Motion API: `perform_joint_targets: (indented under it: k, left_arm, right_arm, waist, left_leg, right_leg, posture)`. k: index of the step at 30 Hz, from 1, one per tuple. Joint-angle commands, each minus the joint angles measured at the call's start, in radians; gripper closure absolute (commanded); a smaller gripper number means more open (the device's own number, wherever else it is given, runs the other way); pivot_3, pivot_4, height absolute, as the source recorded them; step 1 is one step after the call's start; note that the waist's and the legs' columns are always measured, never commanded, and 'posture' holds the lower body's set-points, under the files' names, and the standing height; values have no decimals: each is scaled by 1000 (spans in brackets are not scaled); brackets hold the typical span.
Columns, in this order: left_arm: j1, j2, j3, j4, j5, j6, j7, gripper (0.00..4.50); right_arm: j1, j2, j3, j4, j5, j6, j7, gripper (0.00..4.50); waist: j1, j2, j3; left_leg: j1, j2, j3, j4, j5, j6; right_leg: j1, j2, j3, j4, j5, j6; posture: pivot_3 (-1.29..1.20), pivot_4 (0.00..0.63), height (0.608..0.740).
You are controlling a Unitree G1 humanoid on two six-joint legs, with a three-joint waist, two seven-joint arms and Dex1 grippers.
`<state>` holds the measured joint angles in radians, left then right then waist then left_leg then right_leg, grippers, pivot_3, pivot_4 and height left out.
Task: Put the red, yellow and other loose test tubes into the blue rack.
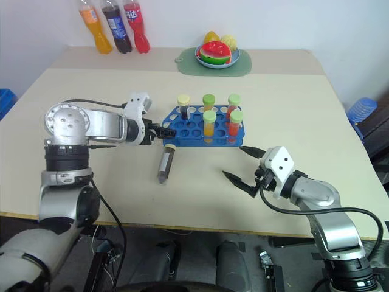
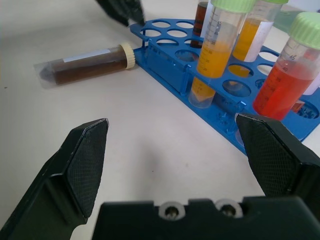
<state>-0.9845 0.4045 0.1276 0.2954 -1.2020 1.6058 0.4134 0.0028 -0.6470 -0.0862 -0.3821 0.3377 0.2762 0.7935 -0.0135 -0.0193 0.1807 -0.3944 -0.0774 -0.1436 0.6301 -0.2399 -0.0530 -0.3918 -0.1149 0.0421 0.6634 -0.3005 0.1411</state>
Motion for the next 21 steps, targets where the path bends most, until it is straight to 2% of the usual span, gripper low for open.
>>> perform_joint_targets:
  k: [1,4,9,16,21]
  left_arm:
    - [-63,41,-79,62,-228,9,130,404]
    - [-95,65,-141,137,-353,9,209,404]
    - [-139,77,-224,257,-486,9,326,404]
    - [-181,77,-302,377,-579,9,430,404]
    - [-219,42,-313,470,-585,9,465,404]
  right_arm:
    - [7,5,-9,-11,2,-28,0,0]
    - [15,5,-8,-11,-2,-34,0,0]
    - [57,-17,-24,-32,-7,-82,28,0]
    - [180,-89,-137,-50,24,-184,127,0]
    - [205,-106,-182,-30,50,-275,197,0]
  waist:
    - [0,0,0]
    - [0,0,0]
    - [-3,0,0]
    - [0,-1,0]
    - [-2,-1,0]
  left_leg:
    - [0,0,0,0,0,0]
    - [0,0,0,0,0,0]
    - [0,-1,2,0,0,0]
    - [0,-3,2,0,0,0]
    - [0,-3,3,0,0,0]
  right_leg:
    - [0,0,1,0,0,0]
    - [0,0,1,0,0,0]
    - [-2,0,3,2,0,0]
    - [-2,0,4,1,0,0]
    - [-2,0,4,1,0,0]
  posture:
    - [0,150,740]
    - [0,150,740]
    - [0,150,740]
    - [0,150,740]
    - [0,150,740]
